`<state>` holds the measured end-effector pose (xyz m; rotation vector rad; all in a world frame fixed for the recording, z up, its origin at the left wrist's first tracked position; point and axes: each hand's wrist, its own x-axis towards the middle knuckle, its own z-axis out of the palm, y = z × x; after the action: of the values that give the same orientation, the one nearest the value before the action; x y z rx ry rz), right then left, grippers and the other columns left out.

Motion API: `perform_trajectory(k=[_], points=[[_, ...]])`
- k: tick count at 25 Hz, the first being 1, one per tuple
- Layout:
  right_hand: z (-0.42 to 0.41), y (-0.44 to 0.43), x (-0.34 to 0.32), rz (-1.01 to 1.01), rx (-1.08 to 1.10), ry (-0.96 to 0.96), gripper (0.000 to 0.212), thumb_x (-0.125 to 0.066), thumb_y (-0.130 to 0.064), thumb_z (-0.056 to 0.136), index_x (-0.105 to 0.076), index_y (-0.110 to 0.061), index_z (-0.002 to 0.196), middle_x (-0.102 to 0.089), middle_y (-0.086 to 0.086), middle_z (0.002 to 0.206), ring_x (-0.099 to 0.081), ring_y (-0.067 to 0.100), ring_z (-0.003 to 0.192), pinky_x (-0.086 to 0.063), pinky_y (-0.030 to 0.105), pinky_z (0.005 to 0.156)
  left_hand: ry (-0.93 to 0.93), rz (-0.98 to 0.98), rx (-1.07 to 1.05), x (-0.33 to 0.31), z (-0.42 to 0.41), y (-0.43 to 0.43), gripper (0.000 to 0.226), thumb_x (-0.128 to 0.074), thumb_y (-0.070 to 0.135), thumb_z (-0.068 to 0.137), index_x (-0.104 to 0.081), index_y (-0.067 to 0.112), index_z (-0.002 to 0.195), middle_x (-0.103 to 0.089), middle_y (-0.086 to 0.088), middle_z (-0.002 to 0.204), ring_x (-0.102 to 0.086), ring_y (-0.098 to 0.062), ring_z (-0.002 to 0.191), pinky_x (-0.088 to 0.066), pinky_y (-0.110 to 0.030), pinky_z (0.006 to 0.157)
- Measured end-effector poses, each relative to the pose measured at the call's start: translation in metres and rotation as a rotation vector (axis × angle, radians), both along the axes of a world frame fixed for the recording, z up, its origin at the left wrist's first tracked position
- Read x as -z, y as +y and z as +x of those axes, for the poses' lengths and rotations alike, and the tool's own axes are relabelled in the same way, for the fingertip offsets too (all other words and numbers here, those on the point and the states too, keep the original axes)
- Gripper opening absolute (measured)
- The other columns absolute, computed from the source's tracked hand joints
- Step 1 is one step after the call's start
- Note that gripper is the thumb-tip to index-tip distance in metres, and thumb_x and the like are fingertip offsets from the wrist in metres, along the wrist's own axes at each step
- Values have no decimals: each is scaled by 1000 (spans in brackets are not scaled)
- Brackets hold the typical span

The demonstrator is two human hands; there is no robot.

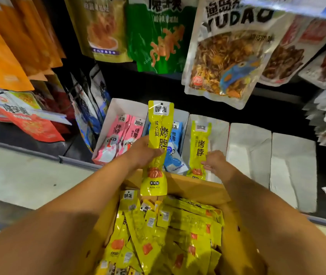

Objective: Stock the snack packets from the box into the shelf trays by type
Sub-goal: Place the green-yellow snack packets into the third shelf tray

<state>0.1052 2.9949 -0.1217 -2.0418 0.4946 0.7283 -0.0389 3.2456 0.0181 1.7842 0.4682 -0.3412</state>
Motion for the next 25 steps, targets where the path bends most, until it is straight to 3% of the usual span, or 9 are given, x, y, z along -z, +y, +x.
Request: perform_trajectory(k=[3, 7, 10, 12, 16, 18, 22, 25], points=[[-10, 11, 14, -57, -52, 36, 46, -55, -1, 94, -50, -6, 139, -58, 12, 111, -64, 26, 93, -59, 43, 87, 22, 19, -20, 4, -3, 6, 27, -66, 12, 99, -63, 14, 126, -71, -5, 120, -66, -15, 97, -46, -18, 63], [-21, 13, 21, -404, -508, 3, 43, -64, -13, 93, -57, -3, 134, -57, 19, 133, -58, 34, 118, -51, 43, 101, 36, 11, -51, 6, -5, 9, 23, -65, 10, 99, -61, 15, 122, -70, -3, 105, -61, -9, 81, -48, -8, 51], [-16, 12, 27, -443, -529, 25, 23, -59, -12, 95, -62, -3, 117, -61, 20, 126, -60, 32, 106, -53, 38, 92, 48, 3, -60, 7, -5, 7, 28, -66, 11, 99, -62, 12, 126, -72, -9, 117, -65, -19, 89, -50, -12, 54], [-14, 9, 30, -389, -424, 22, 14, -55, -14, 98, -60, -5, 108, -63, 17, 119, -58, 29, 98, -51, 36, 84, 57, 9, -58, 8, -5, 6, 31, -67, 13, 99, -62, 13, 130, -72, -9, 120, -67, -18, 94, -52, -15, 57], [-17, 10, 35, -89, -96, 116, 32, -48, -18, 101, -56, -18, 131, -57, 8, 127, -59, 26, 113, -54, 36, 84, 72, 2, -80, 10, -5, 10, 31, -66, 11, 99, -61, 9, 130, -72, -13, 118, -67, -13, 81, -51, -12, 48], [-18, 12, 34, -18, -117, 121, 37, -43, -18, 102, -52, -24, 138, -55, 5, 131, -58, 23, 117, -53, 39, 92, 76, -3, -87, 10, -4, 12, 32, -67, 11, 99, -61, 8, 130, -72, -14, 118, -68, -15, 82, -53, -13, 49], [-21, 15, 32, -29, -248, 117, 44, -45, -18, 102, -47, -29, 144, -48, 2, 144, -50, 21, 127, -48, 42, 101, 88, 14, -76, 14, -4, 14, 34, -68, 15, 98, -60, 8, 130, -72, -14, 119, -72, -24, 96, -58, -26, 70], [-21, 15, 32, -14, -284, 106, 44, -46, -22, 102, -45, -30, 146, -41, 2, 153, -43, 25, 136, -45, 43, 102, 88, 7, -75, 13, -4, 15, 30, -67, 15, 99, -61, 11, 129, -73, -11, 117, -70, -18, 89, -56, -19, 59]])
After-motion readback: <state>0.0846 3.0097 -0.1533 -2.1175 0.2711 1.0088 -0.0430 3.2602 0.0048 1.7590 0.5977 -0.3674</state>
